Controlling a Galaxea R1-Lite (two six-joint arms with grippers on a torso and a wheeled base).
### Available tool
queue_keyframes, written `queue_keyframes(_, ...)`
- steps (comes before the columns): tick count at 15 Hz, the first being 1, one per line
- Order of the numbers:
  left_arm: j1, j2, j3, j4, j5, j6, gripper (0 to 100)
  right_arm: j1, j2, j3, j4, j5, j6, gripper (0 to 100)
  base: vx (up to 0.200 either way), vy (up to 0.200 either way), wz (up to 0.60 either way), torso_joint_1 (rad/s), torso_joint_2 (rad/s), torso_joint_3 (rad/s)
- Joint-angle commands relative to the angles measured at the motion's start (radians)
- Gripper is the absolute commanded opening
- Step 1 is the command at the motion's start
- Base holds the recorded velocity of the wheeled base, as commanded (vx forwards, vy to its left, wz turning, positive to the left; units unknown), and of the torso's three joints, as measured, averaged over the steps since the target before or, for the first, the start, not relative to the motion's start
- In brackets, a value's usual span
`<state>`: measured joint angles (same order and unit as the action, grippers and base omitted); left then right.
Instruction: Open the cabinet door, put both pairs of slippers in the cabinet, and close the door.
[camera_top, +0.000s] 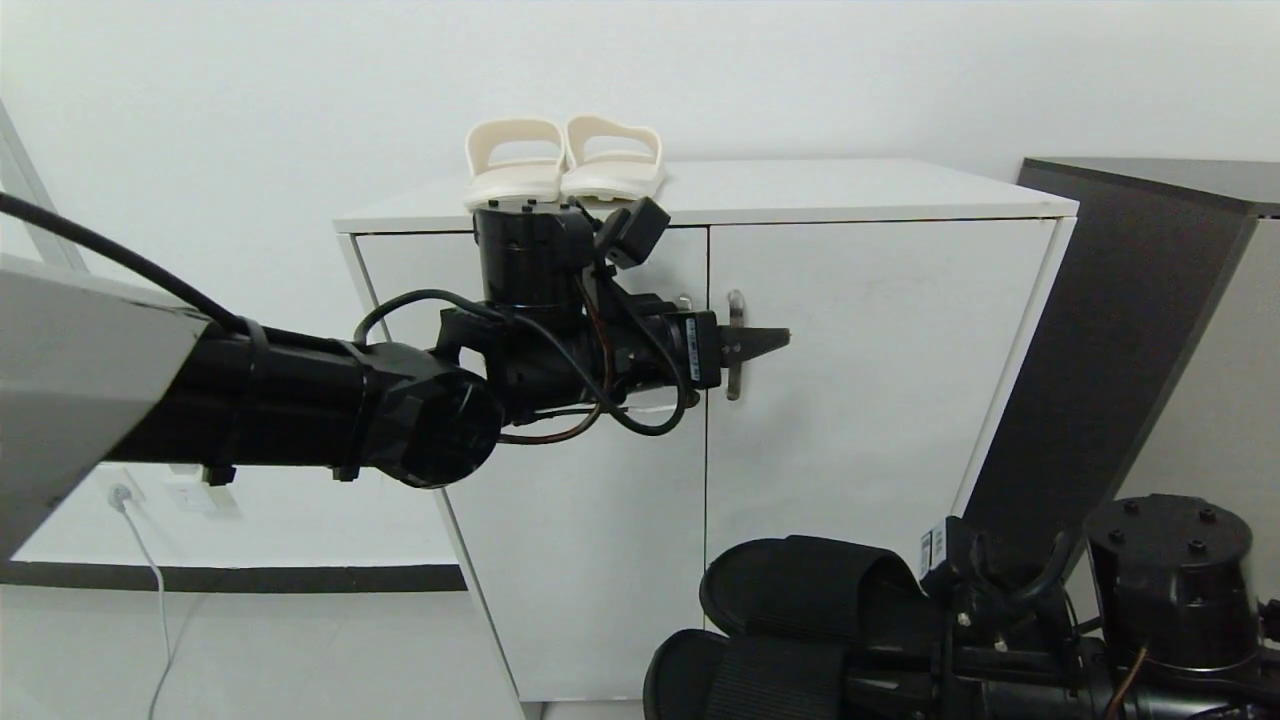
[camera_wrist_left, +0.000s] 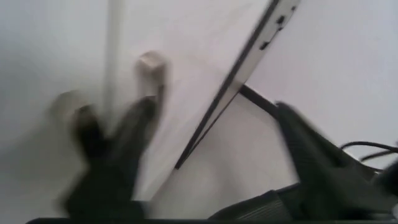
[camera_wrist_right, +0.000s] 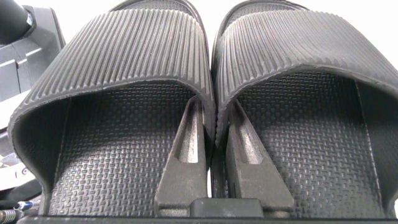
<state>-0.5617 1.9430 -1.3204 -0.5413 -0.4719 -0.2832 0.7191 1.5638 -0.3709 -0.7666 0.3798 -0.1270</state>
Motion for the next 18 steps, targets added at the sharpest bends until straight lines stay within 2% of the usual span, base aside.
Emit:
queue_keyframes(1,-0.001,0.004,0.0,-0.003,-0.005,-0.001,0,0.0,0.004,0.001,0.0,0.001,0.0,0,0.0,0.0,0.0,0.0,0.0,0.0)
queue_keyframes(4,-0.003,-0.002,0.012,-0.005,-0.004,-0.001,0,0.002,0.004,0.009,0.0,0.004,0.0,0,0.0,0.0,0.0,0.0,0.0,0.0)
queue_keyframes(11,-0.004,-0.087,0.153,-0.059,-0.004,-0.001,0,0.005,-0.007,0.026,0.0,0.024,-0.022,0,0.0,0.0,0.0,0.0,0.0,0.0)
queue_keyframes(12,-0.004,-0.128,0.199,-0.06,-0.004,-0.001,0,0.005,-0.005,0.026,0.0,0.024,-0.025,0,0.0,0.0,0.0,0.0,0.0,0.0)
queue_keyframes(15,0.017,-0.151,0.214,-0.066,-0.004,-0.008,0,0.005,-0.002,0.026,0.0,0.024,-0.025,0,0.0,0.0,0.0,0.0,0.0,0.0)
queue_keyframes(16,0.039,-0.15,0.204,-0.066,-0.005,-0.033,0,0.005,-0.002,0.026,0.0,0.024,-0.026,0,0.0,0.0,0.0,0.0,0.0,0.0)
queue_keyframes(18,0.074,-0.124,0.155,-0.066,-0.005,-0.106,0,0.005,-0.002,0.026,0.0,0.024,-0.026,0,0.0,0.0,0.0,0.0,0.0,0.0)
